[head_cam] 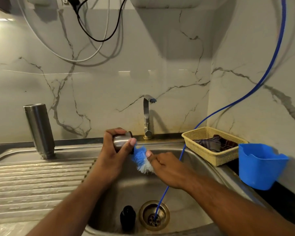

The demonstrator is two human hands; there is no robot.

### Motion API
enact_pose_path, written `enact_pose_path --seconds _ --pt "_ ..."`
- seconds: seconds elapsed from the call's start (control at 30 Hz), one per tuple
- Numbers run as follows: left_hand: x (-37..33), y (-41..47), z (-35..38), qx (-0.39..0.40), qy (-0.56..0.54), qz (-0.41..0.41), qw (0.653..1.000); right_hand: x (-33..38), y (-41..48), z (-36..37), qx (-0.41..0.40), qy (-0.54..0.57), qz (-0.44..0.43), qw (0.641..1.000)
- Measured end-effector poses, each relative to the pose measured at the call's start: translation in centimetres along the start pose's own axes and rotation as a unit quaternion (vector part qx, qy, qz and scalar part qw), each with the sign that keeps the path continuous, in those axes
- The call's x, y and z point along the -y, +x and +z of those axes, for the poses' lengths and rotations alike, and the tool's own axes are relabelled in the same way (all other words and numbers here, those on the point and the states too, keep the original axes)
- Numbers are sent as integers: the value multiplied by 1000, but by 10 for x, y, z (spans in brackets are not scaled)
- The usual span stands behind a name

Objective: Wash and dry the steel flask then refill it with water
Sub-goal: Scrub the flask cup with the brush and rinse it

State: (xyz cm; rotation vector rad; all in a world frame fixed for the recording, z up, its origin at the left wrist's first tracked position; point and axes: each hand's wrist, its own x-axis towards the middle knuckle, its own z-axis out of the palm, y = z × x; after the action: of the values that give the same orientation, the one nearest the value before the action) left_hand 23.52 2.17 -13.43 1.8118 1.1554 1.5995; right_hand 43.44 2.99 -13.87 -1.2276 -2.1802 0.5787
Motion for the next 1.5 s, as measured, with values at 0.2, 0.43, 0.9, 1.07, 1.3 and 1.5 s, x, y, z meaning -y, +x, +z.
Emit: enact_pose_path --seconds 0.2,0.43,0.9,1.07,1.3,1.5 --pt "26 8 -11 89 149 6 985 -1 -3 -3 79 -175 -6 981" --pt "11 17 -14 210 15 -59 976 -8 -2 -31 -25 -320 -134 937" --pt "9 5 2 56 -274 -154 948 -1 4 -7 -33 -141 -51 988" --pt "24 5 0 46 -66 -56 995 8 -1 -2 -3 -170 -45 984" --pt "23 11 4 81 56 -67 993 9 -1 -17 -22 -238 -121 963" --pt "25 14 -9 122 37 -132 983 0 3 -20 -78 -335 -202 917"
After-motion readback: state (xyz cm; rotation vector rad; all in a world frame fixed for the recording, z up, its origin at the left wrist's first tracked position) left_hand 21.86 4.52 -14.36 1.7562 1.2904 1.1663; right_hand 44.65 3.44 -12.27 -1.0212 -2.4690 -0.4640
